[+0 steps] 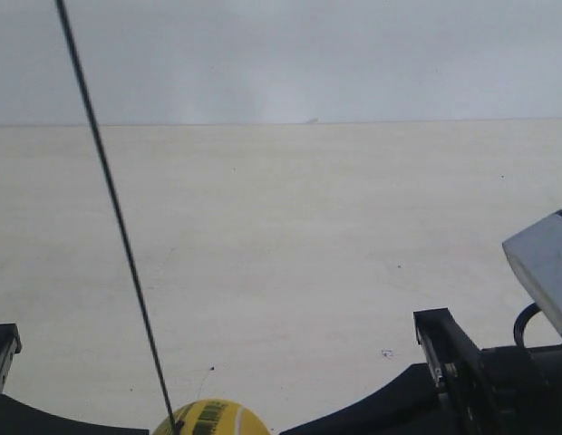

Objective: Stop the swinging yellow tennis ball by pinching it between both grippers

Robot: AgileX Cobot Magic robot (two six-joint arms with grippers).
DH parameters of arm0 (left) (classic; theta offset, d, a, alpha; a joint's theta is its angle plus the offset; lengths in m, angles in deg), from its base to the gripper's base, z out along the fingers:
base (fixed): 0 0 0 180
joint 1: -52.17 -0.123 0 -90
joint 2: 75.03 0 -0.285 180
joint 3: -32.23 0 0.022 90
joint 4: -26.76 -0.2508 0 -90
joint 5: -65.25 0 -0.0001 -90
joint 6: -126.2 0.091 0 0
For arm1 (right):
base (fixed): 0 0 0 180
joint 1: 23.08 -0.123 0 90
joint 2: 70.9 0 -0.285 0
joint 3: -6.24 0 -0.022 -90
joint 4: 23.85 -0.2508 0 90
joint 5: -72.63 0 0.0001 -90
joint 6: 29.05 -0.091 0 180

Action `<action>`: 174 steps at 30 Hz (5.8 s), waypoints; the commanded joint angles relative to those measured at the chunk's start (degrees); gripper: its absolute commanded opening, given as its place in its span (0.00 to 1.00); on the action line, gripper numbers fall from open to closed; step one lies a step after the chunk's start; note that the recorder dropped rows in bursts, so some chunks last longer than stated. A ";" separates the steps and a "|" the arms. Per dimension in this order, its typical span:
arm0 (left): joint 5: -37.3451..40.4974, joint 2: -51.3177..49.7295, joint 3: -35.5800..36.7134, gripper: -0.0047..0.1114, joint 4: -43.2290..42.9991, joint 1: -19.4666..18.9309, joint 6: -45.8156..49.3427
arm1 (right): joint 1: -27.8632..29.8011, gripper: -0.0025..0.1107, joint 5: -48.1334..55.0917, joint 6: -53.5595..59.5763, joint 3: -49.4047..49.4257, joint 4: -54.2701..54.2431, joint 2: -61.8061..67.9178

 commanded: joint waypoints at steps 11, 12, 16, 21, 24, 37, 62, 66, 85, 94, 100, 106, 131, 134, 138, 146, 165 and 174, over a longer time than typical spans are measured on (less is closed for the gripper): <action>21.39 0.55 0.06 0.08 10.77 0.15 -0.97 | 0.00 0.02 22.53 0.05 -0.31 -0.97 -0.06; 22.90 0.83 0.06 0.08 11.24 0.15 -0.97 | 0.00 0.02 24.26 0.05 -0.31 -1.77 -0.06; 30.21 2.90 0.06 0.08 11.51 0.15 -1.32 | 0.00 0.02 28.64 0.05 -0.31 -1.89 -0.06; 39.71 7.72 0.06 0.08 14.76 0.15 -1.32 | 0.00 0.02 33.29 0.05 -0.31 -3.99 -1.68; 44.33 11.65 0.06 0.08 15.15 0.15 -2.18 | 0.00 0.02 38.74 0.05 -0.31 -5.33 -5.85; 46.85 32.38 0.06 0.08 15.15 0.15 -2.95 | 0.00 0.02 46.18 -6.50 -0.31 -7.78 -38.27; 45.64 43.65 -0.07 0.08 14.65 0.15 -3.60 | 0.00 0.02 54.34 -6.37 -0.31 -7.78 -57.31; 44.94 43.65 -0.07 0.08 14.66 0.15 -3.60 | 0.00 0.02 55.39 -6.37 -0.31 -7.78 -57.31; 45.06 43.65 -0.07 0.08 14.66 -22.98 -3.60 | 0.00 0.02 54.96 -6.37 -0.31 -8.21 -57.31; 45.14 43.65 -0.07 0.08 14.66 -30.69 -3.60 | 0.00 0.02 54.96 -6.37 -0.31 -8.21 -57.31; 45.14 43.65 -0.07 0.08 14.66 -32.64 -3.60 | 0.00 0.02 54.96 -6.28 -0.31 -8.18 -57.31; 45.14 43.65 -0.07 0.08 14.66 -32.64 -3.60 | 0.00 0.02 54.96 -6.36 -0.31 -8.18 -57.31; 45.28 43.65 0.14 0.08 63.63 -32.62 -3.60 | 0.00 0.02 54.34 -6.35 -0.31 -8.18 -57.31; 45.28 43.65 0.25 0.08 64.16 -32.52 -3.60 | 0.00 0.02 54.34 -6.35 -0.31 -8.18 -57.31; 45.29 43.65 2.72 0.08 69.31 -32.52 -3.60 | 0.00 0.02 54.34 -6.35 -0.31 -8.18 -57.31; 53.29 43.65 6.69 0.08 69.08 -32.52 -3.60 | 0.00 0.02 54.34 -6.35 -0.31 -8.18 -57.31; 66.40 43.65 6.69 0.08 69.08 -32.52 -3.02 | 0.00 0.02 54.34 -6.35 -0.31 -8.18 -57.31; 65.88 43.65 6.69 0.08 69.08 -32.52 13.59 | 0.00 0.02 54.34 -6.35 -0.31 -8.18 -57.31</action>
